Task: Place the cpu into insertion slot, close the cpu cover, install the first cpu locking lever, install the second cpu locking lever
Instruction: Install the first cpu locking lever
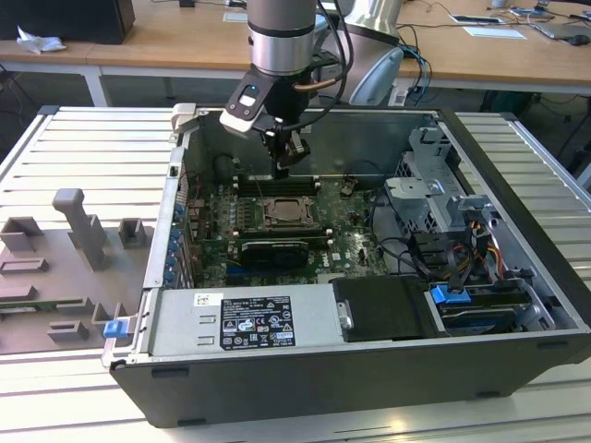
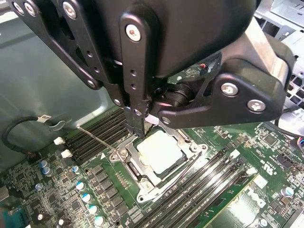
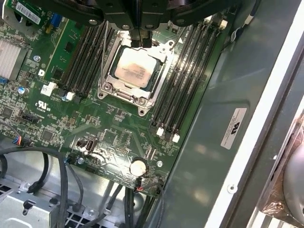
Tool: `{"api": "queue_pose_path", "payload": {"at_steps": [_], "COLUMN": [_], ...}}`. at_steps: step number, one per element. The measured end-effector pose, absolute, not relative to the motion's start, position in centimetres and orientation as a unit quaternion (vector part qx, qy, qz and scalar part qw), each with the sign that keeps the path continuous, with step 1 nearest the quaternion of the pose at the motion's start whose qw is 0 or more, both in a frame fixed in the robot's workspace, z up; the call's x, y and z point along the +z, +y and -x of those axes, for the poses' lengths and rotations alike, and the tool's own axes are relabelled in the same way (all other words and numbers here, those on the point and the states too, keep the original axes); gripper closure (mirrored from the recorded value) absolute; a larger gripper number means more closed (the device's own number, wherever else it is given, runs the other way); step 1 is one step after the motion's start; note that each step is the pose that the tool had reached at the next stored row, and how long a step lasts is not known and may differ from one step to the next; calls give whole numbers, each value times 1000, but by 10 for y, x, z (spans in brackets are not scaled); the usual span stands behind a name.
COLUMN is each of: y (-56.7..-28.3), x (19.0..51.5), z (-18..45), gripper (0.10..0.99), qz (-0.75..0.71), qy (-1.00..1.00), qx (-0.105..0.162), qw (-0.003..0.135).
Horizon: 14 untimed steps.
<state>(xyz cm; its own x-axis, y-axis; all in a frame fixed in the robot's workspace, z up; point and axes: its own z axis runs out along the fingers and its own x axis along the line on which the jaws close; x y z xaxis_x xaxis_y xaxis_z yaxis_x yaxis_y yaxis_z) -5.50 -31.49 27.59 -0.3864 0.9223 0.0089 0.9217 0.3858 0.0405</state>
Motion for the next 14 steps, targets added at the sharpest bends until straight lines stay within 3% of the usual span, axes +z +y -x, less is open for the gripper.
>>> {"api": "queue_pose_path", "payload": {"at_steps": [14], "y": [-315], "x": [276], "z": [55], "gripper": [980], "qz": [-530], "qy": [848], "qx": [20], "qw": [7]}}
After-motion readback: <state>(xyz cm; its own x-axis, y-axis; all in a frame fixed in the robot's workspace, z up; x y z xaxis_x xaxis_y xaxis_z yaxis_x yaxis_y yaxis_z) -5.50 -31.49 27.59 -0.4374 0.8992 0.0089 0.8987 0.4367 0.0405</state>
